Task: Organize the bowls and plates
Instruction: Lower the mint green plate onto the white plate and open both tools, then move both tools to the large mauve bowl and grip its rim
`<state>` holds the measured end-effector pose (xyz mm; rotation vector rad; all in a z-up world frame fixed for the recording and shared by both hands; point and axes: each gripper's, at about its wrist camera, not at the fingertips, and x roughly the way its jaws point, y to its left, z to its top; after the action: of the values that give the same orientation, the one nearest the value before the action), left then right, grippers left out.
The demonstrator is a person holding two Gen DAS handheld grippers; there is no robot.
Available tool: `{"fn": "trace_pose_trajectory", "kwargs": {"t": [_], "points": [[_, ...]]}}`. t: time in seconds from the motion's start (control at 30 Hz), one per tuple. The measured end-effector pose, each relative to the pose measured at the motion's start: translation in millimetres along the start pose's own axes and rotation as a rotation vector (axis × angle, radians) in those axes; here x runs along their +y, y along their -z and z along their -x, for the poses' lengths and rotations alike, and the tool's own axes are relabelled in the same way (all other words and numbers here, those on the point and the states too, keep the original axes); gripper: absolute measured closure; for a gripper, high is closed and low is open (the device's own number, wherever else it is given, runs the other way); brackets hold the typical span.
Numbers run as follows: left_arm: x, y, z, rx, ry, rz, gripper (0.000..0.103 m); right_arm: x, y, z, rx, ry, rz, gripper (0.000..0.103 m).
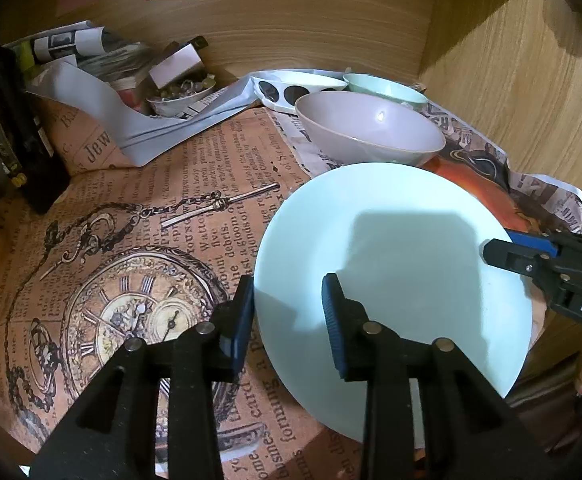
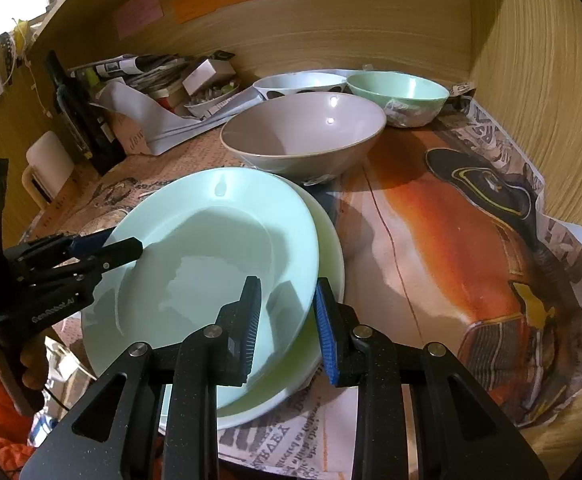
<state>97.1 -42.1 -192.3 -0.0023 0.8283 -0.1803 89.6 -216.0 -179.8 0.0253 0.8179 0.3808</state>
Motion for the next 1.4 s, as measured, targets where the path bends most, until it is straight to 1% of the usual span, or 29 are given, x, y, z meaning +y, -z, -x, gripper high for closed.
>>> {"fn": "trace_pose_trajectory", "kwargs": {"t": [0.07,0.13,0.17,0.27,0.33,0.43,0.57,0.63,0.7,0.87,0.93,0.97,1.17,1.23,1.4], "points": [[0.9,-0.7,0.6,0.005,0.014,-0.001,0.064,0.3,0.1,0.5,-0.003,0.006,0.003,0.078],[0.3,-1.2,3.5,-0.003,0.013,-0.005,0.06,2.2,0.6,1.5,-0.007,0.021,0.012,0.078],[0.0,-1.8,5.1,-0.01,0.009,-0.011,0.056,2.9,0.6,2.2,-0.011,0.033,0.019,0.078],[1.9,-4.4,14.4,-0.044,0.001,-0.02,0.05,6.3,-0.1,8.6,-0.043,0.092,0.048,0.076],[5.5,-8.5,22.1,-0.067,0.0,-0.016,0.049,4.3,-1.5,13.0,-0.055,0.086,0.046,0.071],[11.1,-16.7,32.3,-0.097,0.01,-0.003,0.047,-0.6,-5.0,17.0,-0.074,0.087,0.034,0.069],[19.2,-31.8,46.4,-0.155,0.0,0.009,0.04,-6.3,-14.8,20.0,-0.104,0.087,0.013,0.067],[22.2,-40.5,51.6,-0.183,-0.011,0.011,0.038,-8.3,-21.1,22.3,-0.129,0.095,0.006,0.056],[23.8,-47.9,54.2,-0.201,-0.014,0.008,0.036,-9.8,-29.2,26.7,-0.167,0.106,0.005,0.052],[25.3,-69.2,52.2,-0.231,-0.012,0.013,0.032,-12.3,-50.6,31.5,-0.236,0.103,-0.005,0.047],[23.5,-78.0,48.3,-0.234,-0.01,0.009,0.031,-14.1,-59.5,31.3,-0.267,0.104,-0.01,0.038],[22.1,-82.2,45.7,-0.232,-0.008,0.007,0.03,-14.2,-63.9,30.9,-0.281,0.106,-0.01,0.036],[11.6,-107.6,20.3,-0.201,-0.002,-0.027,0.03,-19.5,-89.0,18.0,-0.307,0.107,-0.004,0.034],[8.6,-115.9,7.1,-0.179,0.006,-0.039,0.03,-24.0,-96.0,10.7,-0.302,0.101,-0.015,0.032],[3.6,-131.4,-23.7,-0.127,0.007,-0.039,0.03,-35.7,-105.7,-9.4,-0.269,0.097,-0.028,0.032]]}}
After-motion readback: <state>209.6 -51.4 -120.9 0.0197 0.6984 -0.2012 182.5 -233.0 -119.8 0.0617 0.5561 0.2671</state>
